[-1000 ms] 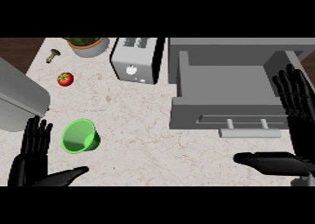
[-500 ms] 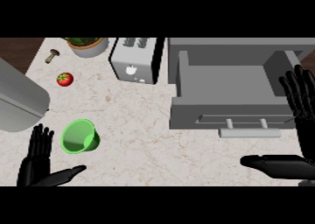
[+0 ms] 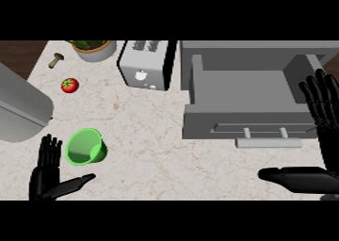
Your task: Pick up the cup, place it into the drawer and close the drawer
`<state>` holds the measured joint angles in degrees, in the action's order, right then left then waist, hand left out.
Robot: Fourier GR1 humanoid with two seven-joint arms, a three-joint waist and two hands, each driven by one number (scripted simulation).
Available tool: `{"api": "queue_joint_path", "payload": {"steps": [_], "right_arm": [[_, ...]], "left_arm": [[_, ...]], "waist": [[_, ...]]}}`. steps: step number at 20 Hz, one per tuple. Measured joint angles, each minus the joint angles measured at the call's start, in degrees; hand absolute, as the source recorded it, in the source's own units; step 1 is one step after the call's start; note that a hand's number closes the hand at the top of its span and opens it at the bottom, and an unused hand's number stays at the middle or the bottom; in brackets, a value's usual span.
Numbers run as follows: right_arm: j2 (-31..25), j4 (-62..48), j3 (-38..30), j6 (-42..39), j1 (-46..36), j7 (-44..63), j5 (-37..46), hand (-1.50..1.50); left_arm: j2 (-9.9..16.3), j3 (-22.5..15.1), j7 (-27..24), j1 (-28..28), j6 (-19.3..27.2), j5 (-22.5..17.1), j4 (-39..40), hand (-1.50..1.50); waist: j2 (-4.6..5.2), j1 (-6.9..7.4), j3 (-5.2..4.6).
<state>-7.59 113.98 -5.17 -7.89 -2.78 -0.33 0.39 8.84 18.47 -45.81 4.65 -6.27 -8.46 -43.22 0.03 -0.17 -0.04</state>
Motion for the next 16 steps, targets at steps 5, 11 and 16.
{"api": "queue_joint_path", "payload": {"steps": [5, 11, 16], "right_arm": [[0.8, 0.5, 1.2, 0.3, -0.4, 0.9, 1.3, -1.50], [0.5, -1.2, 0.1, -0.7, -0.8, -0.5, 0.6, -1.50], [0.9, -2.3, 0.9, -0.4, -2.0, -0.5, 1.6, -1.50]], "left_arm": [[1.9, 1.1, -7.4, 5.3, -0.8, 0.5, 12.1, -1.50], [3.0, 1.2, -12.3, 9.2, -1.6, 1.0, 21.3, -1.50], [3.8, 1.3, -12.6, 11.2, -1.4, 1.2, 24.6, -1.50]], "waist": [[0.05, -0.13, -0.02], [-0.26, -0.08, 0.69], [-0.24, 0.01, 0.84]]}}
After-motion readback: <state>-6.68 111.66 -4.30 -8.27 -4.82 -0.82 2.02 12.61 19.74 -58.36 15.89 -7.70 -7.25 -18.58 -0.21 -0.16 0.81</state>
